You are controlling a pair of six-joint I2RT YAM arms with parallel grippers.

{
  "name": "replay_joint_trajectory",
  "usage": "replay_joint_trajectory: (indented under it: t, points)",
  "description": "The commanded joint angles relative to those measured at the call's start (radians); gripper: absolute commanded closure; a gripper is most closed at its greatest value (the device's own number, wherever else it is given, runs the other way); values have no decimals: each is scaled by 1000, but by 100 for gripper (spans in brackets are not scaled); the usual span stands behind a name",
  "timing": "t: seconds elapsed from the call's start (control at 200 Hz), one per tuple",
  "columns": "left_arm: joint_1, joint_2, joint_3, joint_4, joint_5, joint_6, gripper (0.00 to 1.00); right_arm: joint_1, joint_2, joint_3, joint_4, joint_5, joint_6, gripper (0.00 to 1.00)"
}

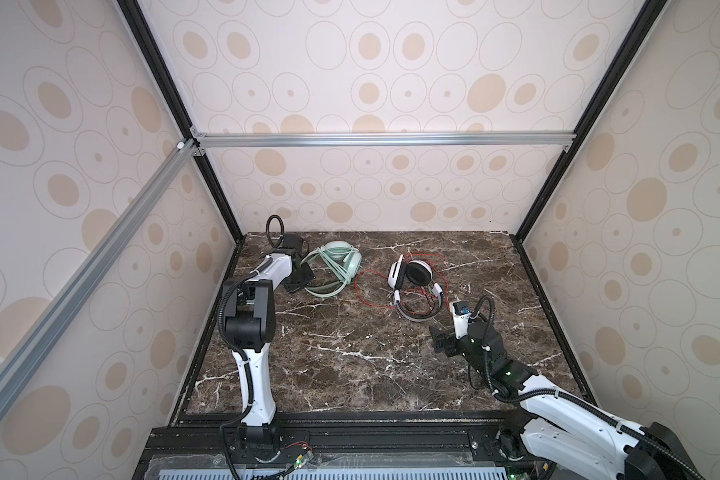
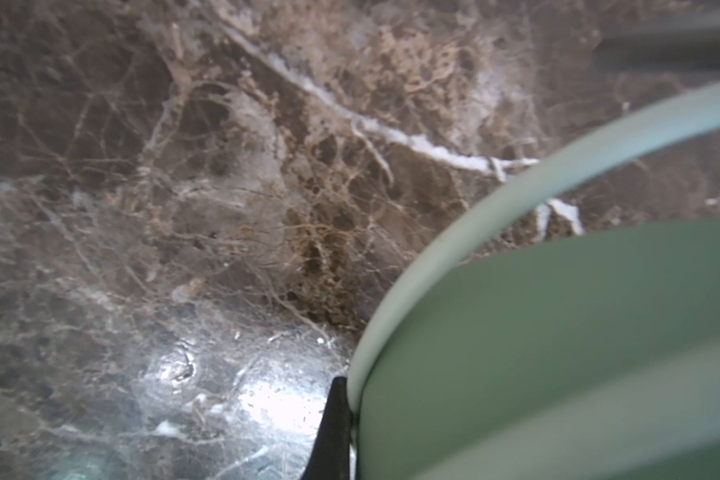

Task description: Wrap the headphones

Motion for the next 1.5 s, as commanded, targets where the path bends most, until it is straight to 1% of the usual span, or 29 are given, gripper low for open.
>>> replay_joint_trajectory:
  t: [0.0,0.28,0.33,0.43,0.51,0.59,0.73,1.035,1.08,1.1,1.12,1.145,1.25,1.275,1.3,1.315,1.355,1.38,1.401,1.426,1.441,1.496]
  points:
    - [22,-12,79,39,24,-33,100,-1,1,27,-8,2,12,0]
    - [81,-26,52,34,4,-38,100,0,-30,26,-25,8,6,0]
    - [98,-19,47,38,21,-36,100,0,-32,26,-26,6,6,0]
    - [131,1,43,41,96,-30,100,0,-35,28,-33,3,6,0]
    - [147,0,27,50,112,-32,100,0,-39,29,-39,0,6,0]
    - [156,-2,11,62,125,-33,100,0,-48,29,-44,-2,8,0]
    - [169,37,28,23,164,-16,100,0,-63,29,-53,-4,8,0]
    - [171,70,36,-10,138,-2,100,1,-68,29,-58,-2,7,0]
    - [172,74,36,-12,136,-3,93,1,-65,30,-57,-4,8,0]
    - [171,74,36,-12,135,-3,87,0,-64,30,-57,-3,7,0]
    - [173,74,34,-12,134,-2,85,0,-63,30,-57,-4,8,0]
    - [172,73,32,-11,132,0,79,0,-63,30,-57,-6,9,0]
    - [171,64,25,-4,127,-1,77,0,-64,30,-58,-5,9,0]
    - [171,62,27,-4,124,-1,71,0,-65,30,-59,-5,9,0]
    - [172,60,25,-2,122,-1,70,1,-67,30,-59,-3,9,0]
    - [171,60,26,-4,122,-2,66,0,-68,30,-59,-3,9,0]
    - [171,58,26,-3,121,-2,65,1,-71,30,-60,-4,8,0]
    - [172,59,30,-5,120,-2,59,0,-72,30,-61,-4,9,0]
    - [172,57,31,-4,121,-1,58,0,-74,30,-60,-2,7,0]
    - [171,56,31,-5,119,-1,51,0,-74,29,-60,-3,8,0]
    - [173,55,31,-4,119,-2,49,0,-75,29,-60,0,6,0]
    - [172,46,30,-4,117,-4,33,1,-74,29,-60,2,5,0]
